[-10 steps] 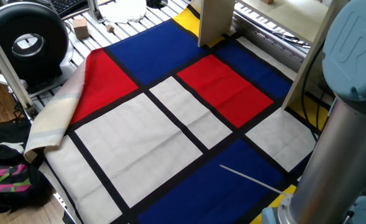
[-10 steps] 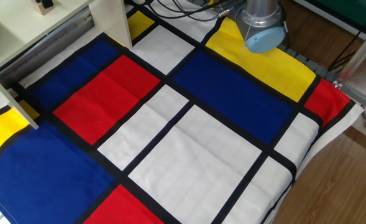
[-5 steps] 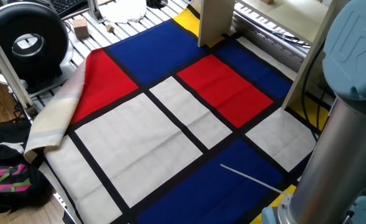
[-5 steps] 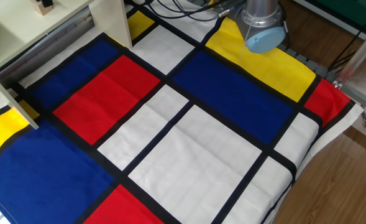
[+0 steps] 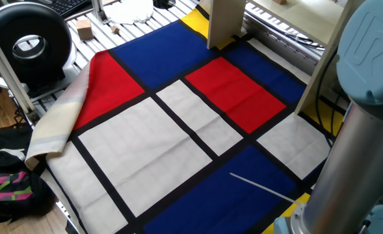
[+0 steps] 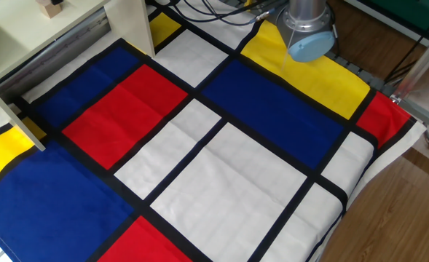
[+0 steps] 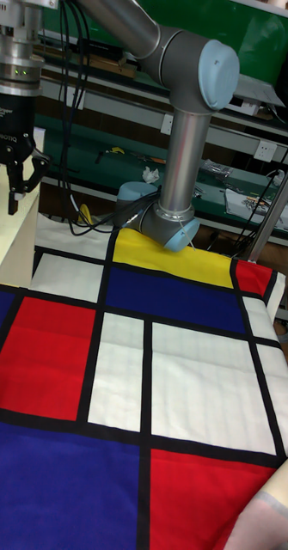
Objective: Take the object down from the shelf
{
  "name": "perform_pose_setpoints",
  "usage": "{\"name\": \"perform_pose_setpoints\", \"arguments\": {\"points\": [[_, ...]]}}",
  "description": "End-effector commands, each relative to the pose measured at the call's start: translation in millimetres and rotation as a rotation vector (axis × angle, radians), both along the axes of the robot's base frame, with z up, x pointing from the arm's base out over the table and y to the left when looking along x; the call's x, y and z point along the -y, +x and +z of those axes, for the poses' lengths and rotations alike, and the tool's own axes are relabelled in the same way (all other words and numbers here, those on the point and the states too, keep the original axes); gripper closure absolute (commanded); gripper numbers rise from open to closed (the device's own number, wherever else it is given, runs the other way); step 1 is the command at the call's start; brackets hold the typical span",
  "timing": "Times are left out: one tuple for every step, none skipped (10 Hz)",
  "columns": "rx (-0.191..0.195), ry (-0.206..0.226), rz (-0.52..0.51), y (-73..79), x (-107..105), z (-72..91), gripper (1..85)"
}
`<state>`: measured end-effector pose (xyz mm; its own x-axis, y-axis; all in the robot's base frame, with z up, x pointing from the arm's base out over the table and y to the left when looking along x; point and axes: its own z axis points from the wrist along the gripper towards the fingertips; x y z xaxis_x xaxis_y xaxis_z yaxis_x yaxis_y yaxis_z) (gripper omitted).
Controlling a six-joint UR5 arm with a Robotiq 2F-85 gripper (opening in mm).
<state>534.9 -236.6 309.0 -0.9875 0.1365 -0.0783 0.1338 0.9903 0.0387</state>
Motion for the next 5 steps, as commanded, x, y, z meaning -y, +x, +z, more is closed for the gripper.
{"name": "perform_pose_setpoints", "arguments": {"points": [[-0.005,0.003,0.007,-1.9,-0.9,1.1,50.3],[-0.011,-0.001,0.027,-3.6,-0.1,1.0,50.7],[-0.015,-0.002,0.043,-4.8,-0.1,0.9,50.7],[-0.021,-0.004,0.066,-6.3,1.7,0.7,49.3],[-0.031,-0.005,0.086,-7.3,10.6,1.2,48.3]]}}
